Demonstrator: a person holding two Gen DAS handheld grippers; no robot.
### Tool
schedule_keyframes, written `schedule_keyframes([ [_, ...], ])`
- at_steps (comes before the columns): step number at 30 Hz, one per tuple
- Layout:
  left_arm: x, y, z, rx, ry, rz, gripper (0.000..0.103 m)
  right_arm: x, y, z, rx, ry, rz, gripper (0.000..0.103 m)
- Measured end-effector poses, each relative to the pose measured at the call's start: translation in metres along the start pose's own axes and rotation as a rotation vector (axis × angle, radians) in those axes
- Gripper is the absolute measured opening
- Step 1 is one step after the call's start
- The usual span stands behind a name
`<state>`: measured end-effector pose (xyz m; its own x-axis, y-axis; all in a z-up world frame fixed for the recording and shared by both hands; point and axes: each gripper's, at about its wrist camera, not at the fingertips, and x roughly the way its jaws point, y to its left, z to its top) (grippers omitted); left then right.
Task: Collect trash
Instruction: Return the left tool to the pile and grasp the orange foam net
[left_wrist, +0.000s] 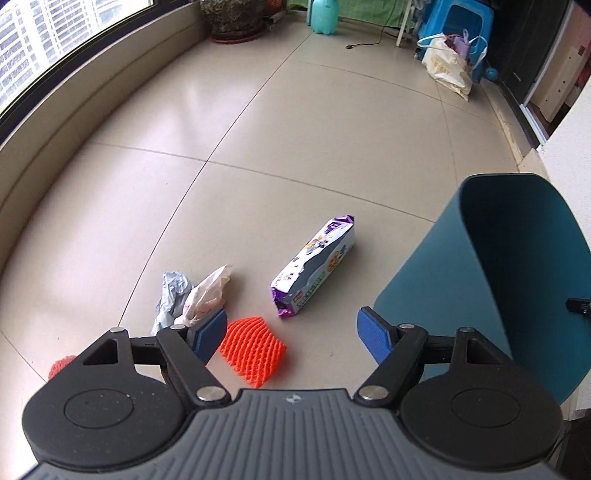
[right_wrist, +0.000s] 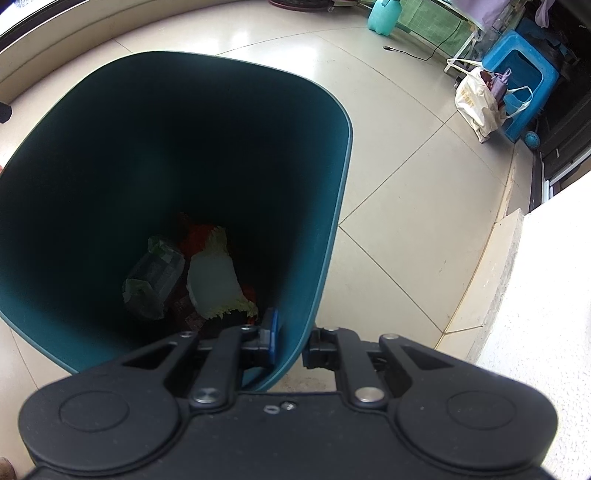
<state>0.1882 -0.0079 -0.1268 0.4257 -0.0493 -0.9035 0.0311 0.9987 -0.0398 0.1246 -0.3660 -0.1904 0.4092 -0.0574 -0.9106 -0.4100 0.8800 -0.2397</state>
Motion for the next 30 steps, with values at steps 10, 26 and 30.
schedule_keyframes([
  [10,0.094,0.051,-0.028,-0.131,0.153,0.051,0.077,0.005,-0.001,-0.001,0.017,0.011,-0.006,0.012],
  [26,0.238,0.05,-0.049,-0.217,0.322,0.115,0.077,0.006,0.014,0.0,-0.071,0.024,-0.036,0.013],
  [30,0.256,0.052,-0.055,-0.238,0.357,0.099,0.077,0.006,0.016,0.001,-0.072,0.027,-0.039,0.013],
])
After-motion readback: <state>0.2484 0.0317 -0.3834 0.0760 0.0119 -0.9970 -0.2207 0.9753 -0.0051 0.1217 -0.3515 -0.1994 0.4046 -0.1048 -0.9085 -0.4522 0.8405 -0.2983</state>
